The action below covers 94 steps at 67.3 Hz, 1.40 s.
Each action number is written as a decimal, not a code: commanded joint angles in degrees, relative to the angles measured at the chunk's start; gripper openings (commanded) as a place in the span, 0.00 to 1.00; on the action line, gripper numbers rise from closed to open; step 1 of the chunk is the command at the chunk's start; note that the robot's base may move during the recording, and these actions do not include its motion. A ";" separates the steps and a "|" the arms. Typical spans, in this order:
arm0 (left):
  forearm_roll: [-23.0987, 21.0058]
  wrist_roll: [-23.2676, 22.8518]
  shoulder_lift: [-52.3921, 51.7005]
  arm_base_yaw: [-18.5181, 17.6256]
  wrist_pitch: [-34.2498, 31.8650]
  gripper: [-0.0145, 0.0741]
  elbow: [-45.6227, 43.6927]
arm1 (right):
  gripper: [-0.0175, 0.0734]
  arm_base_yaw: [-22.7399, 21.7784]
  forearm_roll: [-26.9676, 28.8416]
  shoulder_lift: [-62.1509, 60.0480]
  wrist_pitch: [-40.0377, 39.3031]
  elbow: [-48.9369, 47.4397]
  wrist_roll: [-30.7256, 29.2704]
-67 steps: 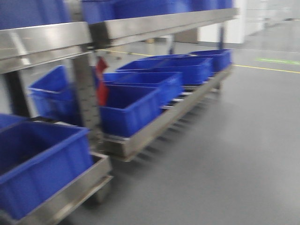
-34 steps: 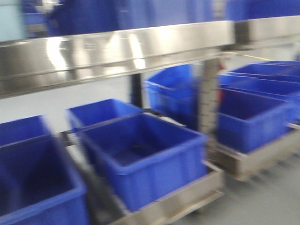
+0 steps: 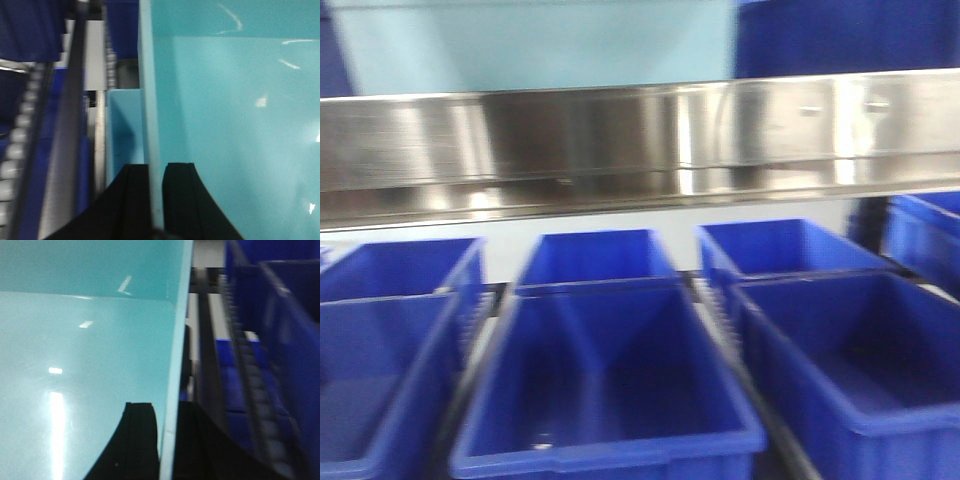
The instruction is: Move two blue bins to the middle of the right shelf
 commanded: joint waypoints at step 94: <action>0.15 0.34 -0.90 0.02 -2.45 0.04 -0.66 | 0.02 -0.15 -1.90 -0.47 -2.78 -0.68 -0.92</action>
